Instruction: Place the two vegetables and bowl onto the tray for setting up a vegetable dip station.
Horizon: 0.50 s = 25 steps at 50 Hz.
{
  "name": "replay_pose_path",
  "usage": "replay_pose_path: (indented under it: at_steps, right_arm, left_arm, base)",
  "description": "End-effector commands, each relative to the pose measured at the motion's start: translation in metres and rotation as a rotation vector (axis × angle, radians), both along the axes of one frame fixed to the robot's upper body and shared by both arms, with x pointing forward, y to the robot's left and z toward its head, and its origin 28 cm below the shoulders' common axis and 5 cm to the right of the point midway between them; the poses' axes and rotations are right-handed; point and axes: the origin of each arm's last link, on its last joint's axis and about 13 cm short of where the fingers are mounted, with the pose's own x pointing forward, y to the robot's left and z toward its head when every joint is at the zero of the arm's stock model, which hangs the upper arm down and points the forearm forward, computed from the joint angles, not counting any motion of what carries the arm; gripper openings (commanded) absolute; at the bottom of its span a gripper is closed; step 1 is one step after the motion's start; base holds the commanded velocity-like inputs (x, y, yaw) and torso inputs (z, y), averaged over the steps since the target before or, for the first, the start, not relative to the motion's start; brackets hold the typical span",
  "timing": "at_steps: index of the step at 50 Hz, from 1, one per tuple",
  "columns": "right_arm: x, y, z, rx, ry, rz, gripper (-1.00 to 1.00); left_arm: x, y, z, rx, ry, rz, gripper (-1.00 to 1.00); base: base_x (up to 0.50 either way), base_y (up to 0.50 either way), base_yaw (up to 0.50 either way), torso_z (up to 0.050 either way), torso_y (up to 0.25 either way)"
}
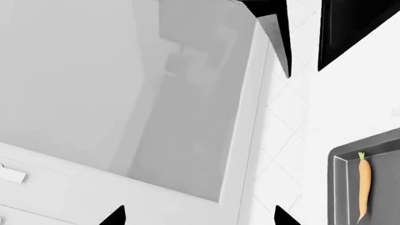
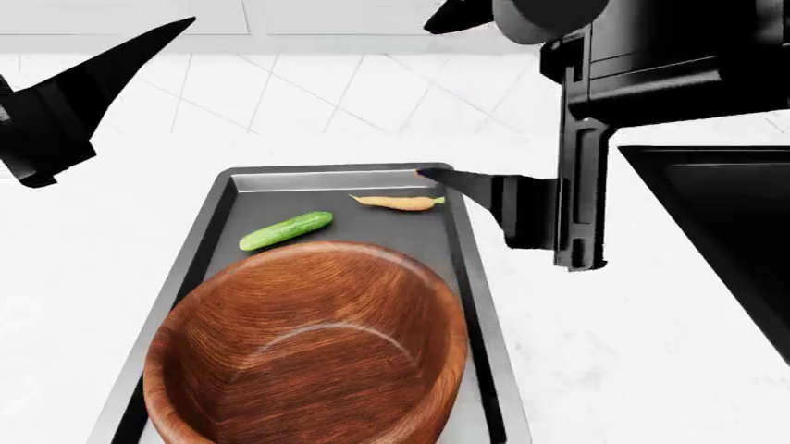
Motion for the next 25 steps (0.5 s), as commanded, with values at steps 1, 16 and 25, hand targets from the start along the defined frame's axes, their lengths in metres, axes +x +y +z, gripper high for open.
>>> replay_pose_path:
  at_steps: [1,16,25]
  right_arm:
    - [0.015,-0.003,-0.006,0.297,-0.194,-0.146,1.00]
    - [0.036,0.022,-0.007,0.585,-0.340,-0.323,1.00]
    - [0.013,0.017,-0.071,0.520,-0.262,-0.364,1.00]
  left_arm:
    - [0.009,-0.004,-0.003,-0.018,0.029,-0.005,1.00]
    - [0.018,-0.022,-0.027,-0.192,0.176,-0.109,1.00]
    - [-0.003,-0.013,-0.075,-0.200,0.294,-0.088,1.00]
  base:
    - [0.00,0.00,0.00,0.000,0.000]
    - [0.00,0.00,0.00,0.000,0.000]
    - [0.00,0.00,0.00,0.000,0.000]
